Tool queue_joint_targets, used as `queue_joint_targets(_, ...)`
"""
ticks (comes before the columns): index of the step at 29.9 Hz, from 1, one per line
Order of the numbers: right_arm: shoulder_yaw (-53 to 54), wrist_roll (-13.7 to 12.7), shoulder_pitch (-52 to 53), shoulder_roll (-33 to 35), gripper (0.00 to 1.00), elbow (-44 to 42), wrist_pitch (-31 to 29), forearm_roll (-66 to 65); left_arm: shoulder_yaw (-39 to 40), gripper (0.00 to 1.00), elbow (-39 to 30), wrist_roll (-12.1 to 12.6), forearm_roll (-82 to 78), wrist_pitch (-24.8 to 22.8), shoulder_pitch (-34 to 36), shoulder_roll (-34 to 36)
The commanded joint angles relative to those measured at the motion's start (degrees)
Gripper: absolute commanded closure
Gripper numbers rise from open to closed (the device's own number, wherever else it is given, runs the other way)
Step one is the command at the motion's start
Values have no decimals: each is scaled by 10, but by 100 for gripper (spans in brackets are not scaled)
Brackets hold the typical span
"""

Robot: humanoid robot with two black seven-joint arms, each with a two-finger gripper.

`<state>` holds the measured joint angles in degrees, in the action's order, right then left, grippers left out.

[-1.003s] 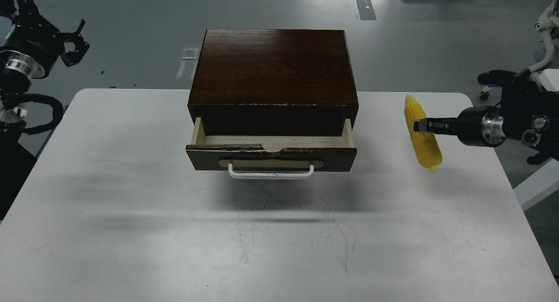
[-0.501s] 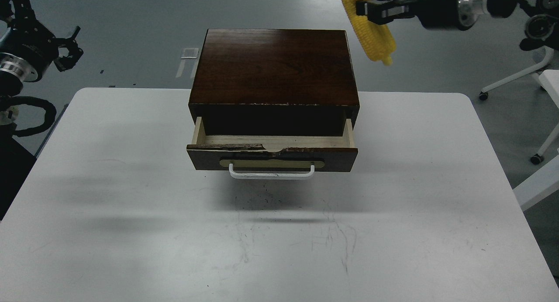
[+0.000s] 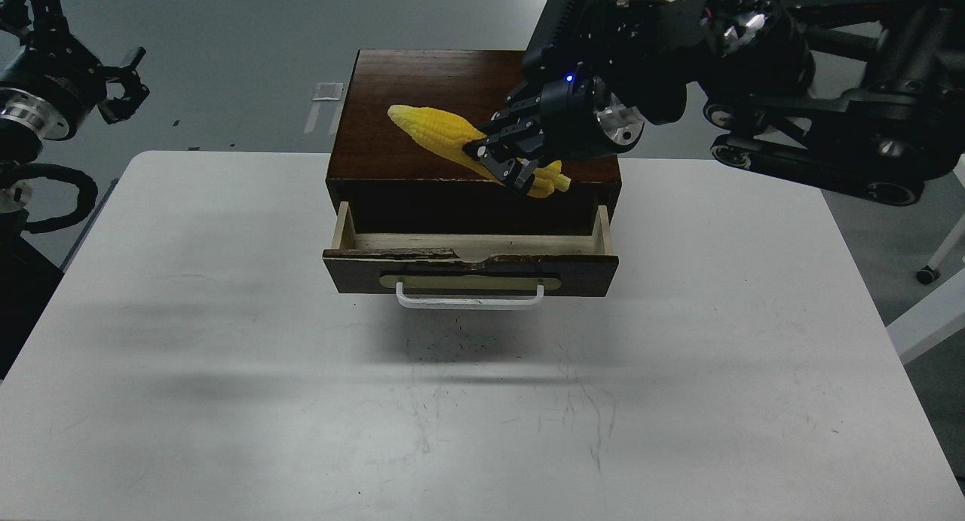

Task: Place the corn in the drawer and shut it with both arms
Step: 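Lift the corn with the right hand and carry it over the drawer, then lower the corn into the open drawer and release it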

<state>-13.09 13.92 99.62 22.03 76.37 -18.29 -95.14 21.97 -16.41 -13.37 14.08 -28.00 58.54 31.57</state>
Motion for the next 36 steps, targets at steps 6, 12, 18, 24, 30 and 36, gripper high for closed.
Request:
queue_joint_targets(6,-25,23,-28,-22,78,-3,0,-51,4,2,1,-2,4,0,-1,2)
queue_joint_targets(12,-26,24,-31,-23,56,-5,0,-51,5,2,1,-2,2,0,1,15)
queue_joint_targets(18,-26,24,-43,-29,38,-9,0,-51,2,2,1,3,1,0,3,18)
queue_joint_targets(24,-21,23,-36,-32,36,-25,1,-42,8,2,-19,4,3,0,3,34)
queue_joint_targets(30,24,23,-36,-21,31,-40,4,-37,8,3,-27,-2,2,0,12,49)
queue_joint_targets(36,134,19,-45,-4,4,-123,4,66,4,4,-28,-13,-76,0,25,51)
